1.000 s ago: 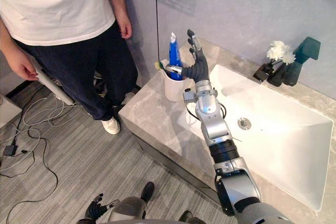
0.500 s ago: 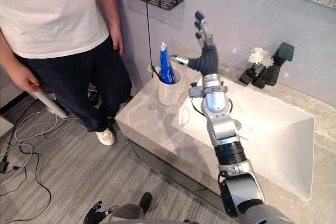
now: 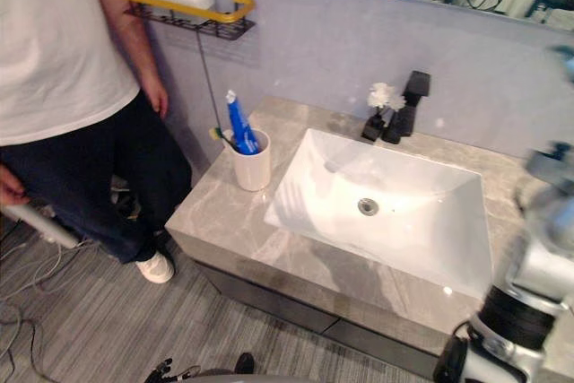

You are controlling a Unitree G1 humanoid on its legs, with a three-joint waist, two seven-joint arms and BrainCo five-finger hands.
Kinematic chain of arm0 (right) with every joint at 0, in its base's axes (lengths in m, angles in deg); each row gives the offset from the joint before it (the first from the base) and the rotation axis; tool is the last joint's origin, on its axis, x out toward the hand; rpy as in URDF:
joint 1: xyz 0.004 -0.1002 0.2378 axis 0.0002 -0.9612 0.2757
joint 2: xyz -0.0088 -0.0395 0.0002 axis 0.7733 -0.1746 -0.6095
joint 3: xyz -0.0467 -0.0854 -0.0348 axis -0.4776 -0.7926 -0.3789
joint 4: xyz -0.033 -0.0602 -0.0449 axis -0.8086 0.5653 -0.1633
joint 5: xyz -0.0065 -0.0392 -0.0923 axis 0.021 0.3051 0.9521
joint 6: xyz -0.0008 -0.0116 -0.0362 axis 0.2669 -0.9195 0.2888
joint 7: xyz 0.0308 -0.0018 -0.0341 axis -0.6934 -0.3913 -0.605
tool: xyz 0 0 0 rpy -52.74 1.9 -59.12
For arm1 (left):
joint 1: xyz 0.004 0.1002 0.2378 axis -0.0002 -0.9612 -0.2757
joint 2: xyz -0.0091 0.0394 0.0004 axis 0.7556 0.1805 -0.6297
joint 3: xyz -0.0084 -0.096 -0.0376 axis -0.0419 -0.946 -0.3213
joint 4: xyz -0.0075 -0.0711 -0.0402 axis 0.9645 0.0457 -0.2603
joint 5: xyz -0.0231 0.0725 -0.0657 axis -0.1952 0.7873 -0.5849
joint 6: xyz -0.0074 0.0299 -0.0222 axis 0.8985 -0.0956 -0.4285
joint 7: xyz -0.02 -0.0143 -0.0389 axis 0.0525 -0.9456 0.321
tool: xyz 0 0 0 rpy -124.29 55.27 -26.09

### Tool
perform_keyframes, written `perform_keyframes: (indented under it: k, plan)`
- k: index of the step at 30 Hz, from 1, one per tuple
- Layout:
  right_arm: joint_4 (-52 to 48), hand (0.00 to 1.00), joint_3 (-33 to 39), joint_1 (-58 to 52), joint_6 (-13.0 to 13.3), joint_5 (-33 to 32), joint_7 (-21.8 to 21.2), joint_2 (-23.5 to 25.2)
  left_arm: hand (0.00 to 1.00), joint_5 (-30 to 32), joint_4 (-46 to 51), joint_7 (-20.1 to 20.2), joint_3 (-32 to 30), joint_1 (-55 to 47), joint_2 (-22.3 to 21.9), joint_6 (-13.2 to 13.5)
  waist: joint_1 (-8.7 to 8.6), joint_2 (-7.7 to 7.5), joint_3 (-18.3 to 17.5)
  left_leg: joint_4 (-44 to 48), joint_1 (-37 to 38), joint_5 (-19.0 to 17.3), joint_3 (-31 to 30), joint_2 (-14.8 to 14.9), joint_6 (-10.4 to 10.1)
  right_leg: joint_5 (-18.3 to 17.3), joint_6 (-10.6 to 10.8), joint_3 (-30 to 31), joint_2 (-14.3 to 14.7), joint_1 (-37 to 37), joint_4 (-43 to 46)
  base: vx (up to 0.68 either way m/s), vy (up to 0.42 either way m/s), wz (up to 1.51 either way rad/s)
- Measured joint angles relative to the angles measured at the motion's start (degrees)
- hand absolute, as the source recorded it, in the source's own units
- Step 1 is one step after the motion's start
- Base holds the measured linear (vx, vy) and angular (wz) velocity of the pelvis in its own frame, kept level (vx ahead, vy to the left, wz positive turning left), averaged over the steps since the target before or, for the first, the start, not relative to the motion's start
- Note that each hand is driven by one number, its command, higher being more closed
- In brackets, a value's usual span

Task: Organize washtable

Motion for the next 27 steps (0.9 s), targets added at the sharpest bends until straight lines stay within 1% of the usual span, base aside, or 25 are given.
perform_keyframes:
  k: [1, 2, 4, 6, 8, 9, 10, 12, 13, 14, 15, 16, 17, 18, 19, 20, 21, 22, 23, 24, 25, 27]
  plan:
    - [1.24, 0.00, 1.30, -3.44, -0.83, 1.24, 0.89, 0.93, 0.00, 0.00, 0.14, 0.01, -0.11, 0.01, -0.40, 0.05, -0.84, 0.59, -0.76, -0.02, -0.30, -0.32, 0.63, -0.01, -0.14, -0.19, 0.27, 0.31, -0.07, -0.55, 0.00, 0.02, 0.016, -0.33]
    - [1.91, 0.00, 1.78, -5.09, -1.36, 1.89, 1.17, 1.74, 0.00, -0.01, 0.21, 0.02, -0.52, 0.09, -0.65, 0.11, -1.38, 0.80, -0.92, -0.02, -0.39, -0.45, 0.95, -0.01, -0.25, -0.33, 0.43, 0.28, -0.11, -0.67, 0.00, 0.02, 0.009, -0.10]
    - [4.74, 0.00, 3.67, -11.87, -4.50, 4.32, 1.70, 6.54, 0.00, -0.03, 0.33, 0.05, -3.91, 0.24, -1.91, 0.12, -2.86, 0.98, -1.20, -0.02, -0.81, -0.51, 1.46, 0.08, -0.22, -0.78, 0.02, 0.28, -0.14, -1.35, 0.14, 0.03, 0.001, -0.08]
    - [4.81, 0.00, 5.50, -15.35, -6.63, 5.49, 2.95, 11.39, 0.00, -0.06, 0.43, -0.06, -6.77, 0.37, -3.05, 0.08, -2.81, 1.06, -1.32, 0.00, -1.00, -0.51, 2.14, 0.29, -0.19, -0.69, 0.07, 0.23, -0.17, -1.81, 0.23, 0.05, -0.009, -0.16]
    - [5.35, 0.00, 7.82, -18.16, -9.31, 5.67, 5.84, 18.93, 0.00, -0.25, 0.75, -0.13, -9.22, 0.62, -4.08, -0.02, -3.05, 1.19, -1.89, 0.21, -0.79, -0.58, 3.01, 0.50, -0.23, -0.79, 0.10, 0.17, -0.36, -2.41, 1.82, 0.06, -0.012, -0.14]
    - [6.15, 0.00, 7.83, -18.51, -9.70, 5.63, 6.71, 20.47, 0.00, -0.49, 1.26, -0.16, -9.44, 0.63, -4.29, -0.03, -3.02, 1.18, -1.90, 0.31, -0.53, -0.60, 3.48, 0.58, -0.24, -0.85, 0.19, 0.15, -0.39, -2.42, 2.29, 0.04, -0.017, -0.25]
    - [8.72, 0.00, 7.35, -19.09, -10.50, 4.37, 8.58, 23.91, 0.00, -0.87, 1.71, -0.43, -11.09, 1.15, -5.11, -0.02, -2.89, 1.17, -1.91, 1.03, -0.02, -1.12, 4.95, 0.84, -0.22, -1.26, 0.35, 0.15, -0.44, -2.46, 3.11, 0.02, -0.014, -0.26]
    - [11.88, 0.00, 5.84, -19.62, -10.98, 2.60, 9.84, 26.77, 0.00, -2.06, 2.47, -0.75, -11.12, 1.29, -5.45, -0.02, -2.81, 1.30, -1.99, 2.42, 0.24, -2.54, 6.03, 1.14, -0.33, -2.61, 0.48, 0.13, -0.58, -2.41, 4.31, -0.02, 0.000, -0.23]
    - [17.18, 0.00, 2.20, -20.68, -11.28, -0.12, 9.89, 27.83, 0.00, -2.99, 3.38, -1.33, -11.08, 1.32, -5.78, 0.04, -2.73, 1.20, -2.06, 2.91, 1.17, -3.28, 6.83, 1.26, -0.36, -3.93, 0.51, -0.03, -1.03, -2.46, 6.38, -0.03, 0.008, -0.22]
    - [19.75, 0.00, 0.44, -20.76, -11.35, -1.62, 9.47, 27.84, 0.00, -3.31, 3.67, -1.36, -11.02, 1.32, -5.87, 0.04, -2.75, 1.20, -2.05, 3.34, 1.42, -3.71, 7.25, 1.28, -0.47, -4.46, 0.37, -0.05, -1.29, -2.53, 7.27, -0.02, 0.012, -0.27]
    - [22.95, 0.00, -1.97, -20.94, -11.46, -4.07, 8.59, 27.88, 0.00, -4.12, 3.72, -1.37, -10.88, 1.32, -5.99, 0.04, -2.75, 1.31, -2.10, 3.75, 1.78, -4.14, 7.77, 1.29, -0.49, -5.06, 0.35, -0.05, -1.63, -2.55, 8.29, -0.04, 0.017, -0.23]
    - [26.96, 0.00, -6.23, -21.84, -11.40, -6.43, 6.64, 28.21, 0.00, -4.66, 3.72, -1.41, -10.75, 1.34, -6.11, 0.04, -2.72, 1.44, -2.18, 4.09, 1.94, -4.71, 8.40, 1.39, -0.45, -5.62, 0.23, -0.07, -1.97, -2.62, 9.43, -0.04, 0.013, -0.20]
    - [29.14, 0.00, -8.49, -22.33, -11.37, -7.08, 5.44, 28.45, 0.00, -4.94, 3.72, -1.40, -10.63, 1.37, -6.11, 0.05, -2.68, 1.44, -2.18, 4.15, 2.16, -4.77, 8.68, 1.43, -0.45, -5.68, 0.24, -0.11, -2.05, -2.59, 9.74, -0.03, 0.005, -0.14]
    - [33.35, 0.00, -13.71, -23.54, -11.36, -8.11, 2.77, 28.98, 0.00, -5.16, 3.70, -1.36, -10.53, 1.87, -6.09, 0.05, -2.57, 1.44, -2.18, 4.03, 2.44, -4.79, 8.92, 1.54, -0.49, -5.68, 0.28, -0.26, -2.12, -2.61, 10.19, 0.01, -0.006, -0.07]
    - [38.63, 0.00, -18.21, -23.84, -11.74, -8.59, -1.06, 29.02, 0.00, -5.63, 3.66, -1.26, -10.38, 1.91, -6.07, 0.04, -2.54, 1.46, -2.17, 3.88, 2.51, -4.79, 9.04, 1.61, -0.49, -5.65, 0.20, -0.49, -2.19, -2.67, 10.39, 0.02, -0.009, -0.04]
    - [40.90, 0.00, -20.30, -23.87, -11.89, -8.82, -2.61, 29.00, 0.00, -5.67, 3.67, -1.24, -10.15, 1.97, -6.05, 0.02, -2.50, 1.50, -2.14, 3.81, 2.53, -4.78, 9.06, 1.61, -0.50, -5.66, 0.20, -0.56, -2.23, -2.68, 10.45, 0.00, 0.000, 0.00]
    - [44.89, 0.00, -23.76, -23.87, -12.18, -8.76, -5.39, 28.88, 0.00, -5.72, 3.66, -1.20, -9.64, 2.22, -5.98, 0.04, -2.41, 1.59, -2.11, 3.66, 2.53, -4.78, 9.07, 1.61, -0.50, -5.67, 0.21, -0.76, -2.30, -2.64, 10.50, 0.04, -0.004, 0.07]
    - [47.90, 0.00, -25.34, -23.89, -12.72, -8.52, -8.63, 28.83, 0.00, -5.77, 3.66, -1.16, -8.66, 2.44, -5.67, 0.08, -1.85, 1.59, -2.11, 3.47, 2.55, -4.78, 9.07, 1.60, -0.51, -5.68, 0.23, -0.96, -2.35, -2.58, 10.48, 0.04, -0.001, 0.08]
    - [49.84, 0.00, -25.66, -23.93, -12.95, -8.09, -10.33, 28.81, 0.00, -5.81, 3.65, -1.08, -8.29, 2.58, -5.56, 0.08, -1.31, 1.57, -2.12, 3.28, 2.60, -4.78, 9.07, 1.58, -0.51, -5.69, 0.24, -1.04, -2.36, -2.48, 10.44, 0.04, 0.000, 0.04]
    - [50.77, 0.00, -25.72, -24.06, -13.02, -8.01, -11.18, 28.84, 0.00, -5.80, 3.65, -1.07, -8.21, 2.68, -5.57, 0.08, -0.95, 1.55, -2.11, 3.19, 2.60, -4.77, 9.07, 1.58, -0.51, -5.69, 0.24, -1.07, -2.36, -2.35, 10.40, 0.06, 0.000, 0.03]
    - [52.72, 0.00, -25.71, -24.19, -13.05, -7.50, -13.01, 28.83, 0.00, -5.79, 3.65, -0.98, -7.91, 2.79, -5.45, 0.13, -0.72, 1.49, -2.07, 3.09, 2.59, -4.75, 8.98, 1.55, -0.54, -5.68, 0.25, -1.24, -2.36, -2.10, 10.38, 0.09, -0.001, 0.05]
    - [54.79, 0.00, -25.74, -24.43, -13.16, -6.86, -14.97, 28.84, 0.00, -5.63, 3.48, -0.75, -6.67, 2.77, -4.90, 0.13, -0.73, 1.45, -2.03, 3.02, 2.79, -4.75, 8.87, 1.47, -0.59, -5.67, 0.25, -1.49, -2.36, -1.62, 10.02, 0.09, -0.001, 0.06]
